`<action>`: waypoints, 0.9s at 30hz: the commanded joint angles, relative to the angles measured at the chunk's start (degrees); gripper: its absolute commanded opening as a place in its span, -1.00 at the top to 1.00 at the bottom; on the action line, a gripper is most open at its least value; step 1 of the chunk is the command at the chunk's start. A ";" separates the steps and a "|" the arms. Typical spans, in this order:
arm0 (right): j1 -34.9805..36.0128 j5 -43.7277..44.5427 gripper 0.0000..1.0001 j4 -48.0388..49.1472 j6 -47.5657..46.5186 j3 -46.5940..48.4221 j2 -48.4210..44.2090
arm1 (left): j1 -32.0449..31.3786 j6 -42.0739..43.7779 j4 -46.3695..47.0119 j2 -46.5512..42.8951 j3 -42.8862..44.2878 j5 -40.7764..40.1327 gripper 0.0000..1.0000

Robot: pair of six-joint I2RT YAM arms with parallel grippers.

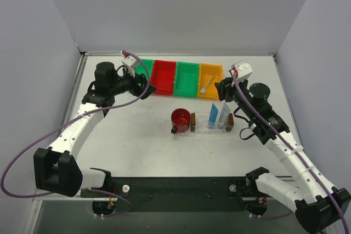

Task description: Prepare toiletry sets of a toothbrush and toothpaste on the tray

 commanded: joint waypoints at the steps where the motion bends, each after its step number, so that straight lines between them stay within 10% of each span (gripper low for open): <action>1: -0.78 2.27 0.10 -2.54 -0.66 5.53 3.81 | 0.31 1.49 -0.87 0.54 2.90 -1.86 -0.74; 27: -4.56 9.66 0.31 -19.06 17.88 41.04 51.44 | 0.14 4.48 -2.28 -1.83 -1.84 -4.59 -0.75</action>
